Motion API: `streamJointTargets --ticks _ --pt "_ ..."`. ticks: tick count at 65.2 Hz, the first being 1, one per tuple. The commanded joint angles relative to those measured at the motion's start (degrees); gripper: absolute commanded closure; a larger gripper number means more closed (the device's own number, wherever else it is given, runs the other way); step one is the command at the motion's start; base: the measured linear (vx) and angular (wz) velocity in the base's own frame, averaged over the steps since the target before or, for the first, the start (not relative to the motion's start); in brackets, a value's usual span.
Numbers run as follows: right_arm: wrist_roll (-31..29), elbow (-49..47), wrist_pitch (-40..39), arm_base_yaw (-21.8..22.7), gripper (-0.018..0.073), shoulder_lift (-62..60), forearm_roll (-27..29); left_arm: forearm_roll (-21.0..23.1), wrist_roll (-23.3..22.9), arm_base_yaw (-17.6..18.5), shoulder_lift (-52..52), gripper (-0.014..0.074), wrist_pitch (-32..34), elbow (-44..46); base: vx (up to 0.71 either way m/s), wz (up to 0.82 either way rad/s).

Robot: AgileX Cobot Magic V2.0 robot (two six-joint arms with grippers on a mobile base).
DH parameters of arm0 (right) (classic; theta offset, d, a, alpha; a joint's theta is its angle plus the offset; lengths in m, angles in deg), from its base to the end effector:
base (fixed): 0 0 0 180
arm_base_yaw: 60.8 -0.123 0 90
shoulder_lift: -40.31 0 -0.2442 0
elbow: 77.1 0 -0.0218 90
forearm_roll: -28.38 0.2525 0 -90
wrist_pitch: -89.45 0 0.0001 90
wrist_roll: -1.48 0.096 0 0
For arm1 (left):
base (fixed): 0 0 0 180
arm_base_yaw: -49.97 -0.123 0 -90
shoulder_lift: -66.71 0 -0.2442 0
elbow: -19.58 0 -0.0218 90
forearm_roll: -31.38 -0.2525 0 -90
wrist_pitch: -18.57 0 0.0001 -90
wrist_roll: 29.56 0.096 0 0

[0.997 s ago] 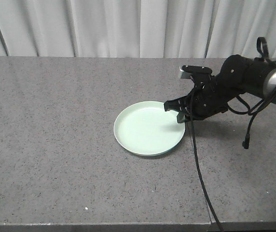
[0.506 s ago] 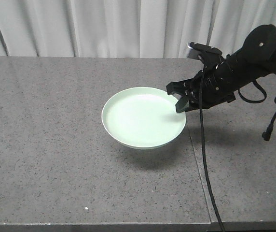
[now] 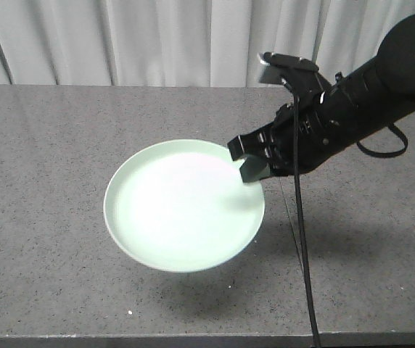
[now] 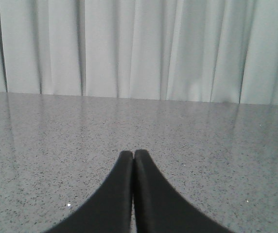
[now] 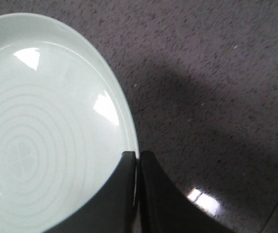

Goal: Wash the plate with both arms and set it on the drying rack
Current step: 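Pinch the plate rim with the right gripper and lift it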

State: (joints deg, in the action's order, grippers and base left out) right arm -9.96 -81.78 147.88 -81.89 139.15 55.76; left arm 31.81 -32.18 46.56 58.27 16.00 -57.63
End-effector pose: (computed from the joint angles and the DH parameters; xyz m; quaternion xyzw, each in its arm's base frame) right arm 0.2997 0.1559 0.2916 -0.1947 0.9265 0.2438 0.2104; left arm 0.1043 0.0062 0.2026 -0.0391 0.6949 0.0021 0.7180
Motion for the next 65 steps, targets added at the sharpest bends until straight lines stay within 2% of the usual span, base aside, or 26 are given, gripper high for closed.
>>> streamJointTargets --ticks 1,21,65 --pt "-0.4 2.8 -3.5 -0.9 0.0568 -5.5 2.0 0.6 0.0 0.4 0.8 0.0603 4.2 1.2 0.0 0.0" --pt "-0.4 12.4 -3.1 -1.2 0.0568 -14.5 3.3 0.6 0.0 0.4 0.8 0.0603 4.2 1.2 0.0 0.0" --pt "-0.4 12.3 -1.5 -1.2 0.0568 -15.2 3.3 0.6 0.0 0.4 0.8 0.0603 4.2 1.2 0.0 0.0"
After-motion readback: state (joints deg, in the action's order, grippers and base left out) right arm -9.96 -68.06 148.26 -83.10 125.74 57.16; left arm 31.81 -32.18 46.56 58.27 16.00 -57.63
